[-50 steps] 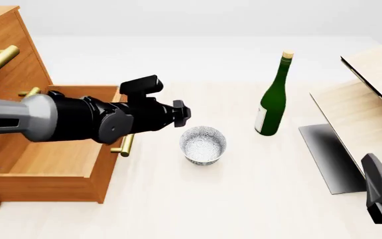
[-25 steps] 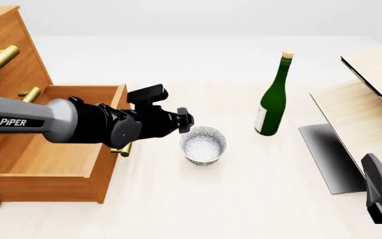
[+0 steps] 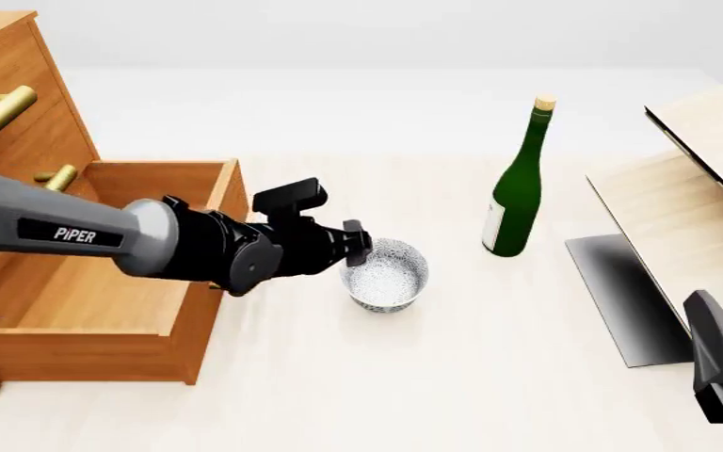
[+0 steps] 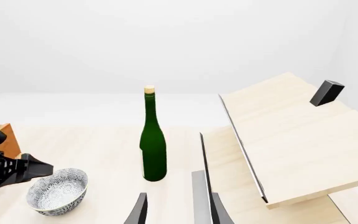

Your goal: Put the bowl in the bottom drawer of the cabinet and close it.

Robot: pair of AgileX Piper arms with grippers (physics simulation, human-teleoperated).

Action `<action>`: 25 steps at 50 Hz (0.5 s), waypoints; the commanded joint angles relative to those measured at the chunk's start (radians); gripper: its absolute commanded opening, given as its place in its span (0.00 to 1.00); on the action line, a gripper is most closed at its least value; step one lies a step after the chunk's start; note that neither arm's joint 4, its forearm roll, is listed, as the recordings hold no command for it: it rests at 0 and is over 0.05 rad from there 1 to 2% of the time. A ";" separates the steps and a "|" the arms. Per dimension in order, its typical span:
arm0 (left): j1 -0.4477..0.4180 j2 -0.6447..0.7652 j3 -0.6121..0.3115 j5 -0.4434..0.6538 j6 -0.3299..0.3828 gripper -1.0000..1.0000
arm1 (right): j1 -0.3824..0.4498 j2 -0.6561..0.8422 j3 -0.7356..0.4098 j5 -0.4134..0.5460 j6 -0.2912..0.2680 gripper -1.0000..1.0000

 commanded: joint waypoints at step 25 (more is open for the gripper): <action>-0.017 0.094 -0.011 -0.029 -0.051 1.00 | 0.000 0.000 0.000 0.000 0.000 1.00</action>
